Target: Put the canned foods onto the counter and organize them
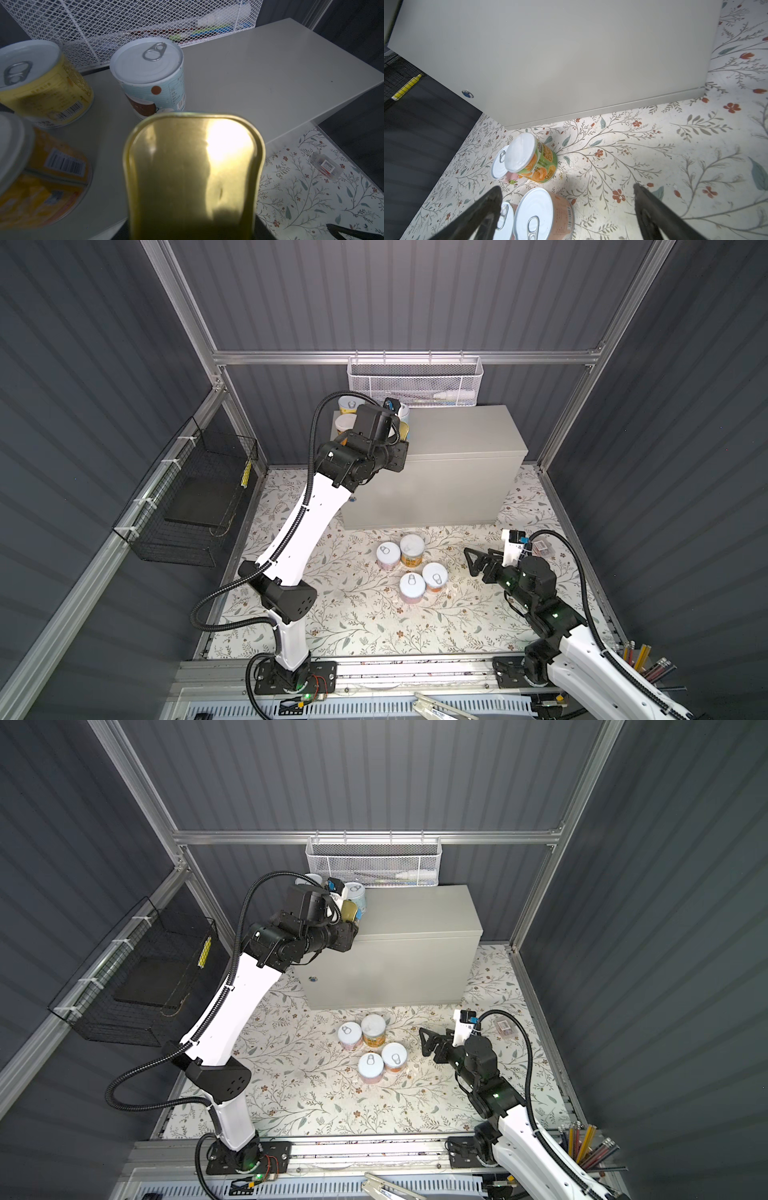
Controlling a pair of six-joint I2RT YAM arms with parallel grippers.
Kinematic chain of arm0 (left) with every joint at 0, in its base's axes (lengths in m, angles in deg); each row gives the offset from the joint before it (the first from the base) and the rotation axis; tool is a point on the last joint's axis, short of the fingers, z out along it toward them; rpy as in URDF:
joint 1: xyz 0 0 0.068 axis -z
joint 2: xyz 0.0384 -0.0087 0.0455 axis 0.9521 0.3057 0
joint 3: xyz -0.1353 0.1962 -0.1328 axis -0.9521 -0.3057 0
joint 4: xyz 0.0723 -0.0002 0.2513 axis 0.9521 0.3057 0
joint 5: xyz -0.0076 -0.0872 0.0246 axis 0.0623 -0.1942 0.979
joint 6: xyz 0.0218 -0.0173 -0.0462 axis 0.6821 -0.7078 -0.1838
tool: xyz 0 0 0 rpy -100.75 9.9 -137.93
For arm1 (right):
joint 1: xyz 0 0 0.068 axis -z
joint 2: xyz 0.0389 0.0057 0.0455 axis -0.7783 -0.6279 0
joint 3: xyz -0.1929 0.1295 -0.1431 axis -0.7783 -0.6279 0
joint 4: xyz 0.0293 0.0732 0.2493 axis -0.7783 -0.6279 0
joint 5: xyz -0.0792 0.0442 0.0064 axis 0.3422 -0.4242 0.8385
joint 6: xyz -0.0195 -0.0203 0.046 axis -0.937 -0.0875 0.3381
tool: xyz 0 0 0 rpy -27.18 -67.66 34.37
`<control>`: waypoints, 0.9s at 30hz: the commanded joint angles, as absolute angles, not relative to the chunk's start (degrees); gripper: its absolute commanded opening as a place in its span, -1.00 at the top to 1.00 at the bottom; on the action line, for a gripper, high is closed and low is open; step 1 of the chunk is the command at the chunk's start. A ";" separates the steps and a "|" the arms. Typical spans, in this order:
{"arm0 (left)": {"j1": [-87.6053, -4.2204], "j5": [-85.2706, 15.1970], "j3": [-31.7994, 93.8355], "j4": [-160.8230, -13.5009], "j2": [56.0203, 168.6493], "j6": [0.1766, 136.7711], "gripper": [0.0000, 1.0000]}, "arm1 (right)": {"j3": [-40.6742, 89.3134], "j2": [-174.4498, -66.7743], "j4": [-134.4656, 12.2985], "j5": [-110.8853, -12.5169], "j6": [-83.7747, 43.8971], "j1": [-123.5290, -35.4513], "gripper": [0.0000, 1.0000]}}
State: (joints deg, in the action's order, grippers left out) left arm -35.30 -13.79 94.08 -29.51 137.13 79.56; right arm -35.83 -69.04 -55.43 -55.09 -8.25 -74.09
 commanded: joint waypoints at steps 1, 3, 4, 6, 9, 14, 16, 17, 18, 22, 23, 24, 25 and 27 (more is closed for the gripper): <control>-35.89 -13.19 96.03 -34.60 138.44 81.39 0.18 | -36.50 -68.92 -55.42 -55.30 -8.38 -74.25 -0.98; -36.24 -12.98 97.29 -34.38 139.40 81.63 0.17 | -36.42 -68.87 -55.75 -55.50 -8.41 -74.27 -0.98; -36.34 -12.78 97.85 -34.40 139.91 81.78 0.17 | -36.41 -68.86 -55.93 -55.51 -8.42 -74.24 -0.98; -36.51 -12.62 98.07 -34.97 140.30 82.07 0.16 | -36.52 -68.88 -56.13 -55.41 -8.27 -74.27 -0.98; -36.88 -11.96 97.88 -35.63 140.93 82.26 0.17 | -36.85 -69.04 -56.07 -55.34 -8.11 -74.27 -0.98; -37.22 -10.62 97.15 -36.57 141.55 82.79 0.10 | -37.29 -69.67 -55.62 -55.38 -7.69 -74.29 -0.98; -37.40 -10.15 96.55 -37.21 141.71 83.05 0.06 | -37.44 -70.12 -55.21 -55.41 -7.63 -74.25 -0.98; -37.48 -10.09 96.17 -37.57 141.72 83.14 0.06 | -37.47 -70.44 -54.98 -55.39 -7.51 -74.26 -0.98; -37.57 -9.99 95.73 -38.05 141.72 83.31 0.04 | -37.38 -70.82 -54.69 -55.42 -7.49 -74.26 -0.98; -38.06 -9.55 94.88 -39.14 142.33 83.76 -0.01 | -36.95 -72.80 -53.81 -55.80 -7.50 -74.31 -0.98; -38.17 -9.55 94.81 -39.26 142.60 83.83 -0.01 | -36.77 -73.25 -53.68 -55.86 -7.52 -74.21 -0.98; -38.27 -9.54 94.90 -39.26 142.77 83.85 -0.02 | -36.55 -73.73 -53.59 -55.94 -7.44 -74.18 -0.98; -38.41 -9.40 94.86 -39.41 142.99 83.98 -0.02 | -36.29 -74.22 -53.54 -55.93 -7.44 -74.31 -0.98; -38.70 -8.97 94.74 -39.76 143.28 84.20 -0.03 | -36.02 -75.03 -53.35 -56.12 -7.48 -74.22 -0.98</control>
State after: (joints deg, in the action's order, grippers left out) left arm -37.94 -10.49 95.24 -37.82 142.07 82.67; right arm -36.90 -74.39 -54.82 -55.40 -7.81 -74.09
